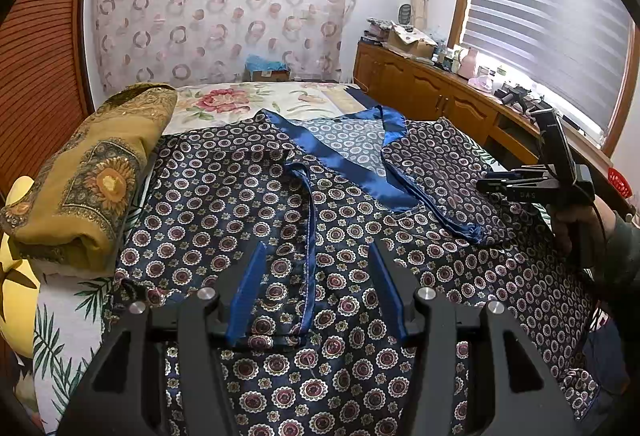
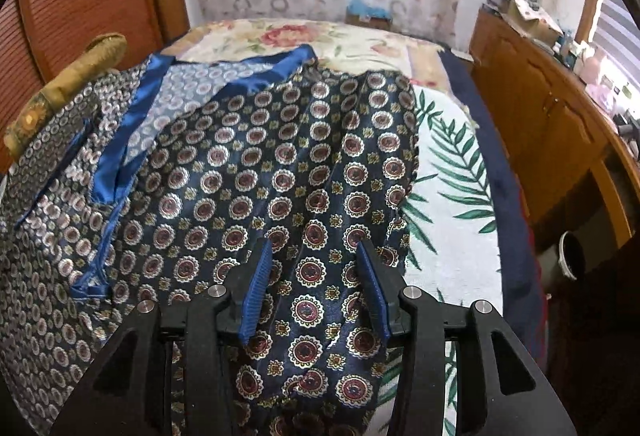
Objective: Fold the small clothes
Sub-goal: 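Grasp the folded panel edge with the right gripper and lift it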
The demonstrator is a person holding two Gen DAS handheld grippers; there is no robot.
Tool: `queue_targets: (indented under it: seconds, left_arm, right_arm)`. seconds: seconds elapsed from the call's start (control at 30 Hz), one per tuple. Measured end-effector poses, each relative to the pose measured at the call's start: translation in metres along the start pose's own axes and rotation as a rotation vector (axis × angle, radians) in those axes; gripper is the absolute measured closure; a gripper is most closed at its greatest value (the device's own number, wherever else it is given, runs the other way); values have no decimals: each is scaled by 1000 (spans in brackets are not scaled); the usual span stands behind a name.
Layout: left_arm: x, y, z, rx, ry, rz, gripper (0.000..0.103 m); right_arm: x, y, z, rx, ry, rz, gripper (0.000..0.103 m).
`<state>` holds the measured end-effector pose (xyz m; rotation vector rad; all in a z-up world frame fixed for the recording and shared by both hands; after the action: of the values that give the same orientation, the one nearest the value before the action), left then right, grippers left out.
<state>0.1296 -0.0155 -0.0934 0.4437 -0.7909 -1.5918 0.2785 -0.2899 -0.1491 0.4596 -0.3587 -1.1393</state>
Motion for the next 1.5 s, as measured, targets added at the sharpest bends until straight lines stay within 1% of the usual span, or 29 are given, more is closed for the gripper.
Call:
queue_targets:
  seconds: [0.07,0.1,0.13,0.17,0.23,0.33,0.43,0.5,0.6,0.73,0.8,0.83,0.87,0.9,0.93,0.97,1.0,1.07,1.13,1.2,1.27,1.37,1.5]
  left_arm:
    - [-1,0,-1,-1,-1,3,50]
    - [-1,-1,-1,-2,-1,5,50]
    - [-1,-1,-1,-1,-2,7,50]
    - [-2,-1,-1,-1,-2,8,50]
    - [-4,0,0,0,1,9,50]
    - [-10,1,0,1,5,20,50]
    - [-15,3,0,3,13,24,50]
    - [-20,6,1,8,28,18,50]
    - [-32,14,-2,4,48,16,50]
    - [-57,28,-9,-13,87,20,50]
    - [-72,37,-15,-28,100,29,50]
    - [-77,40,-17,-33,103,32,50]
    - [-83,44,-19,-35,113,32,50]
    - [-88,47,-21,-37,120,33,50]
    - [-94,51,-24,-43,128,39,50]
    - [-100,55,-27,-54,134,43,50]
    - [-105,57,-30,-61,134,46,50]
    - [-113,59,-36,-77,138,53,50]
    - [-123,64,-43,-97,159,53,50]
    - [-126,69,-48,-104,158,53,50]
    - [-129,74,-54,-114,138,54,51]
    - [-131,84,-63,-127,149,34,51]
    - [-131,96,-80,-166,156,1,53]
  right_arm:
    - [-3,0,1,5,20,10,79]
    - [-5,0,1,7,18,20,84]
    - [-8,0,1,7,21,37,97]
    - [-11,0,2,8,19,51,100]
    - [-13,-1,3,8,11,67,103]
    - [-3,0,10,25,-3,53,103]
    - [16,4,23,56,-18,9,103]
    - [31,5,31,71,-48,-14,103]
    - [52,6,39,74,-75,-41,103]
    - [70,7,41,67,-97,-72,103]
    - [80,9,40,67,-124,-83,94]
    - [83,10,39,66,-121,-87,85]
    - [86,11,37,67,-109,-90,80]
    - [90,13,34,65,-101,-92,79]
    - [92,16,30,59,-100,-92,74]
    - [94,18,26,54,-97,-92,66]
    - [94,21,20,53,-87,-94,64]
    - [95,25,10,45,-56,-97,63]
    - [94,32,1,46,-31,-101,63]
    - [93,38,-9,43,-24,-95,63]
    - [91,43,-16,39,-14,-91,63]
    - [91,44,-28,20,-3,-90,61]
    - [90,44,-29,38,-4,-73,58]
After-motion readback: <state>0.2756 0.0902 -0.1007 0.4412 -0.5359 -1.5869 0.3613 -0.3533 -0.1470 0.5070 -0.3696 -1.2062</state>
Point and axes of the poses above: each gripper's, at about its wrist camera, not at the fingertips, and z roughly against the way its jaws point, x to its right, y to its top, the point moved 6 cm from there along -z, roughly the way its jaws point, and after that the axes turned 6 degrees about -x, right-handed, at the moved point
